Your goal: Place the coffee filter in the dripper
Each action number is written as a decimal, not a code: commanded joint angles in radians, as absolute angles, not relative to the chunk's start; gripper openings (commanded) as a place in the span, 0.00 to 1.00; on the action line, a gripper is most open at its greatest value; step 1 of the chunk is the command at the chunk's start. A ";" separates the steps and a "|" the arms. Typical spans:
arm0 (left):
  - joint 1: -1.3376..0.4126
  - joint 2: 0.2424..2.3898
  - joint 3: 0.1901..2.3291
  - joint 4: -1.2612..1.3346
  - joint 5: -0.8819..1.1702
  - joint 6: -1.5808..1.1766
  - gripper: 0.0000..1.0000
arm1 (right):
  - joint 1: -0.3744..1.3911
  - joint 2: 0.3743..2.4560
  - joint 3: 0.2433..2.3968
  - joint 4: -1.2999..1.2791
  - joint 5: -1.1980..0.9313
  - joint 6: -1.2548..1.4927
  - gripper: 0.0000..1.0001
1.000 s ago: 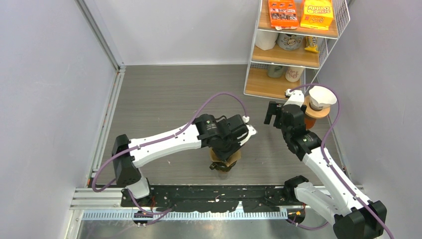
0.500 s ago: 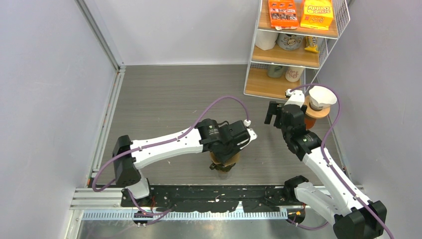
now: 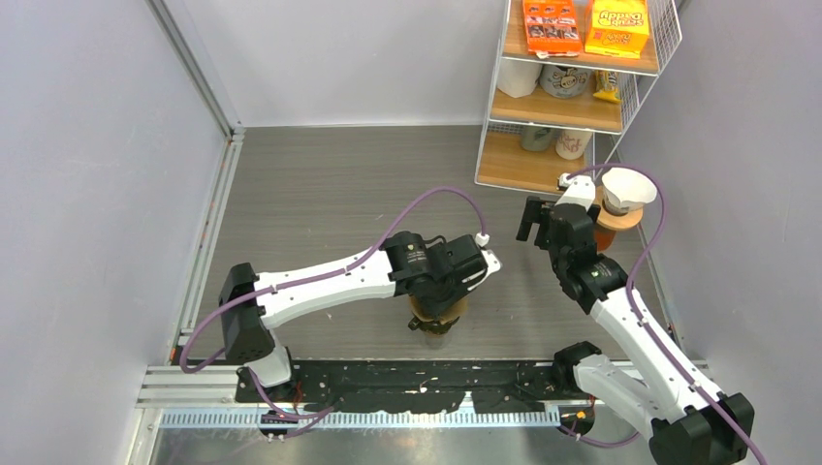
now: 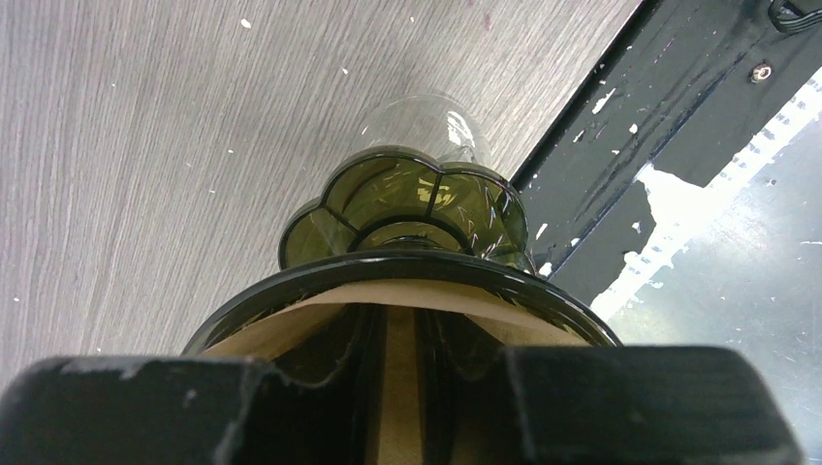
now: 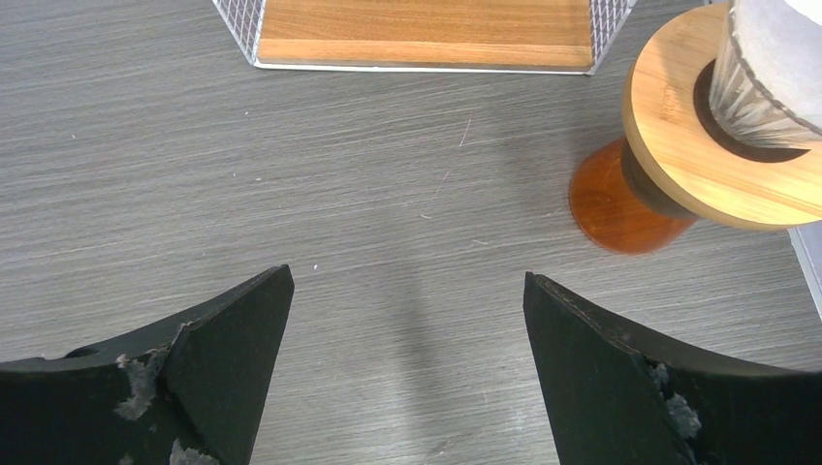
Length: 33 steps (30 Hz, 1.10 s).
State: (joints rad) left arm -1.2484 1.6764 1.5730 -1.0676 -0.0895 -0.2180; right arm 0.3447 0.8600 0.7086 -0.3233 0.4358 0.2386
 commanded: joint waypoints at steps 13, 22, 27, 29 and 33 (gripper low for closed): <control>-1.252 1.675 1.563 -1.069 -0.116 -0.195 0.39 | 0.342 0.775 0.689 -0.279 0.496 0.239 0.96; -1.252 1.674 1.565 -1.079 -0.117 -0.201 0.42 | 0.343 0.775 0.688 -0.279 0.500 0.239 0.95; -1.253 1.678 1.571 -1.084 -0.124 -0.202 0.33 | 0.342 0.774 0.687 -0.279 0.501 0.240 0.95; -1.252 1.679 1.573 -1.084 -0.125 -0.202 0.32 | 0.341 0.774 0.687 -0.279 0.500 0.239 0.96; -1.252 1.664 1.580 -1.073 -0.118 -0.207 0.28 | 0.342 0.774 0.688 -0.279 0.497 0.239 0.95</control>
